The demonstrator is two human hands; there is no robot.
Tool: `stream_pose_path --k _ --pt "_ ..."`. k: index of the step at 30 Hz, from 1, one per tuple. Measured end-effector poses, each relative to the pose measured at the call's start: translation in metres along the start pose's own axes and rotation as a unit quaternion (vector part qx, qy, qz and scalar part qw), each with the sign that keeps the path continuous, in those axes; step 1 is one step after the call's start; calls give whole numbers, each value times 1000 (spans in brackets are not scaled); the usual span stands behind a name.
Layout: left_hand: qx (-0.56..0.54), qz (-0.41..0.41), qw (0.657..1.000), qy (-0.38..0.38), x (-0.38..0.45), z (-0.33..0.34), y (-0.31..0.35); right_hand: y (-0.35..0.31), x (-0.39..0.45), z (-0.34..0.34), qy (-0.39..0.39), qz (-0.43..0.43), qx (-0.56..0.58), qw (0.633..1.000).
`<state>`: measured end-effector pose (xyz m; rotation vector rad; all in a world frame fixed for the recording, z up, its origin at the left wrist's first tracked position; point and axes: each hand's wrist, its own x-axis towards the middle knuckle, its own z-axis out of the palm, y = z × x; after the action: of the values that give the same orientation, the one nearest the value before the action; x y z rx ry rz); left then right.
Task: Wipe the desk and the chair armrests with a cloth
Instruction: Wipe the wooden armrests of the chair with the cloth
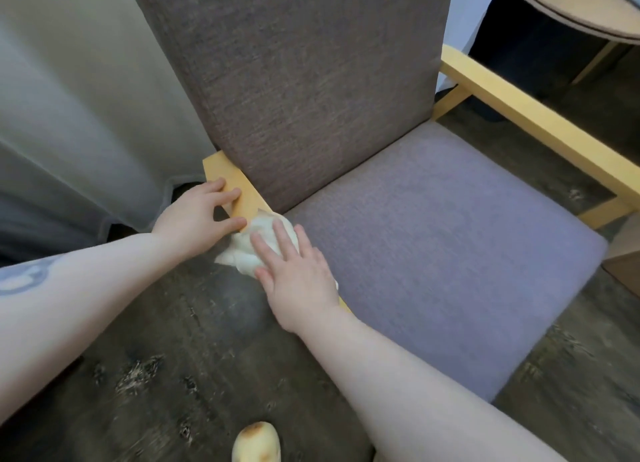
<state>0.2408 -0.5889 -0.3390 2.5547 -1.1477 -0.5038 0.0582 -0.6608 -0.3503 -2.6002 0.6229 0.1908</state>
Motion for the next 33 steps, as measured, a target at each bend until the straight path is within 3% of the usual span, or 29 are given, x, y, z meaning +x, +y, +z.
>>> stream_pose_path --k 3,6,11,16,20,25,33 --pt "8 0 1000 10 4 -3 -5 -6 33 0 -23 -17 -14 999" --pt "3 3 1000 26 2 1 -4 2 19 5 20 -32 -20 999" --pt "-11 6 1000 26 -2 6 1 32 -70 8 68 -56 1 996" --pt "-18 -13 1000 15 -2 1 6 64 -185 12 72 -26 16 997" --pt "-4 -18 1000 15 1 -3 6 78 -224 14 87 -13 -58 994" --pt "-23 -12 999 29 5 -6 3 64 -185 10 63 4 -9 998" --pt "-15 1 1000 22 12 -1 -5 11 3 4 41 -41 -15 998"
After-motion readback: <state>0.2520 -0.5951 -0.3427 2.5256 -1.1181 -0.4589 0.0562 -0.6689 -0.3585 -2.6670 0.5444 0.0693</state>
